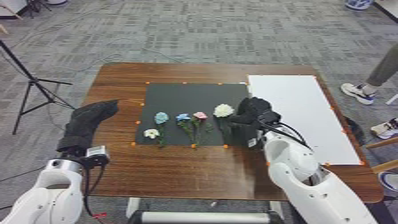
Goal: Arrange flowers
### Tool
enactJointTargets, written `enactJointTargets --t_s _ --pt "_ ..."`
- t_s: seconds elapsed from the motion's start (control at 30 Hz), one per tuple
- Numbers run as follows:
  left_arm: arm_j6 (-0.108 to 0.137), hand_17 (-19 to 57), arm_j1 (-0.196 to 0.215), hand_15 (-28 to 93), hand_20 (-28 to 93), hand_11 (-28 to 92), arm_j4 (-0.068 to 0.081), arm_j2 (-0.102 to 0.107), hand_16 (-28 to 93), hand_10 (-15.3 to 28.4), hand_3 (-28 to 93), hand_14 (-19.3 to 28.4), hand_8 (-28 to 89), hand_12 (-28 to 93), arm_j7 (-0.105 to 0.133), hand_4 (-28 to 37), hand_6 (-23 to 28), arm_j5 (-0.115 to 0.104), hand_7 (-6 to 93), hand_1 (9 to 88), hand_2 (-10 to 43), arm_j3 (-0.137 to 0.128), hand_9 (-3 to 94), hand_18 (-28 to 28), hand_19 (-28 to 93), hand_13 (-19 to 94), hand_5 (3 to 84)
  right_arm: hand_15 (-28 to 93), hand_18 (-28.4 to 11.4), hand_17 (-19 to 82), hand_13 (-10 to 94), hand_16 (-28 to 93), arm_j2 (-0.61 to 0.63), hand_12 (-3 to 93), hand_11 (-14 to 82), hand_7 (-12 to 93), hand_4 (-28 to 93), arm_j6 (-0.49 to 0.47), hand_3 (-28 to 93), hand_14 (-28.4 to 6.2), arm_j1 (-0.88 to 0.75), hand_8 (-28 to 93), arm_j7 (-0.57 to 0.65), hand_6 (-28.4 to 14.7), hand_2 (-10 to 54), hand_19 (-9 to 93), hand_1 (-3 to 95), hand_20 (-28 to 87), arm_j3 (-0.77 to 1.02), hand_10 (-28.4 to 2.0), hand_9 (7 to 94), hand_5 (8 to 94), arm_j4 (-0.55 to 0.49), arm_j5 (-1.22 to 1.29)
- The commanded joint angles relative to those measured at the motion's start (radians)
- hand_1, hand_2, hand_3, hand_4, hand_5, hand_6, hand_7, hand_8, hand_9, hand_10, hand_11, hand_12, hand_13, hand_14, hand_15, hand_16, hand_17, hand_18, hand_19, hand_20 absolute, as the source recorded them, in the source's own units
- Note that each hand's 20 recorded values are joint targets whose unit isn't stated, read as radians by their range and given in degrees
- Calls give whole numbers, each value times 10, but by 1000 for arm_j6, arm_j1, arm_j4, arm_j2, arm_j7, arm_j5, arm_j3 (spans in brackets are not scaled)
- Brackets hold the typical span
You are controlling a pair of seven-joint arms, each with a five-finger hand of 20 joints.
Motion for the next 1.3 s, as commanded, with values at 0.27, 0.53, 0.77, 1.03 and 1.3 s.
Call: enactJointTargets --t_s 0.27,0.53,0.77,1.03,1.3 --pt "-13 23 8 169 144 196 -5 1 -19 139 683 168 -91 100 -9 -230 -10 6 165 269 33 -3 509 97 36 368 549 660 -265 341 691 359 8 169 155 165 -135 42 669 -135 -1 -102 -8 -24 -68 815 230 598 19 -155 811 740 -22 46" --pt "-1 23 22 168 143 196 -10 -2 -20 139 683 167 -91 99 1 -229 -10 5 165 269 33 -4 509 95 34 368 548 640 -262 328 674 351 11 173 156 166 -132 88 666 -143 -20 -95 -14 -26 -67 798 227 588 119 -160 779 716 -89 84" --pt "12 27 44 168 142 197 -21 -7 -20 139 684 167 -91 99 18 -230 -10 7 164 269 33 -17 511 90 30 371 550 479 -234 287 612 282 -52 171 143 169 -141 -26 675 -162 -152 -97 -133 -25 -37 662 236 502 389 -164 703 654 -195 460" --pt "20 34 58 172 144 200 -41 -15 -21 140 682 167 -91 99 28 -233 -11 6 166 271 35 -33 515 90 36 375 554 287 -201 236 506 240 -229 167 110 153 -154 -445 690 -177 -222 -94 -278 -34 18 464 207 386 701 -179 605 594 -178 978" --pt "63 53 22 145 137 192 -59 -14 -36 145 671 160 -93 87 130 -281 11 -54 129 197 116 5 526 79 30 374 466 32 -175 141 256 183 -428 131 32 56 -161 -537 657 -167 -308 -70 -401 -32 70 141 45 245 788 -174 383 375 -154 1183"
